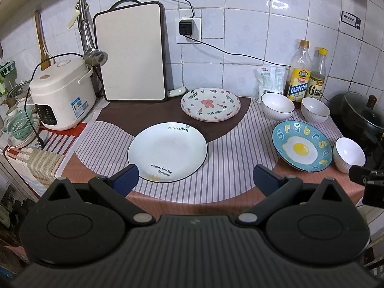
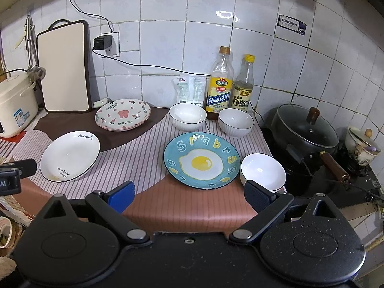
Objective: Organize plates and bowls
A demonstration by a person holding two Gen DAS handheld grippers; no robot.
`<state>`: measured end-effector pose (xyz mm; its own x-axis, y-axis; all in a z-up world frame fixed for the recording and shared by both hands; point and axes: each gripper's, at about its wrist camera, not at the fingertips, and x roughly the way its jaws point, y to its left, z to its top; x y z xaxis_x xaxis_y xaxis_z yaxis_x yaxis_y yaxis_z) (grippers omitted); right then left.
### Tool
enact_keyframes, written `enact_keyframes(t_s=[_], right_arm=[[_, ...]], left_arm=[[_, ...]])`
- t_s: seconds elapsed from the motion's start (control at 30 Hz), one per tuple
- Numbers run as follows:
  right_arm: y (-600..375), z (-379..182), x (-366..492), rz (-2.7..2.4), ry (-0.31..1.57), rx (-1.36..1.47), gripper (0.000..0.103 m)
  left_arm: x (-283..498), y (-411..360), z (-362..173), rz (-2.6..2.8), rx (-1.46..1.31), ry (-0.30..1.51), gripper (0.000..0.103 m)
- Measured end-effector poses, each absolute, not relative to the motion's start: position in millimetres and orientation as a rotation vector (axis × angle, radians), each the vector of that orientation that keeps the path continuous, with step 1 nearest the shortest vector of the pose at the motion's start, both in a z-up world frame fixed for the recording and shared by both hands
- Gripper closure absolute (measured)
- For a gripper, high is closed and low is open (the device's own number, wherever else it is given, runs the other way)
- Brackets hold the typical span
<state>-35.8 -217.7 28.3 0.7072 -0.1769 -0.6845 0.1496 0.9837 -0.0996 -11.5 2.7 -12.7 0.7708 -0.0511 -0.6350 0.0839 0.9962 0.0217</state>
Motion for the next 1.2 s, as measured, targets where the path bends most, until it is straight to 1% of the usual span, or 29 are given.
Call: enact_keyframes(t_s=[0.47,1.1,1.2], right_arm=[[-216,24,-32,-0.207,0.776,-0.049,0.004],[-214,9,-23,-0.217,0.821,-0.069,0.004],[-214,7,-20,-0.210,0.834,-0.067,0.004]], left_arm=[[-11,0,-13,-0.096,0.073,0.675,0.000],[-4,2,-26,-0.105,0.089,0.697,0.000],[-4,2,-26,-0.118,0.090,0.690,0.001]])
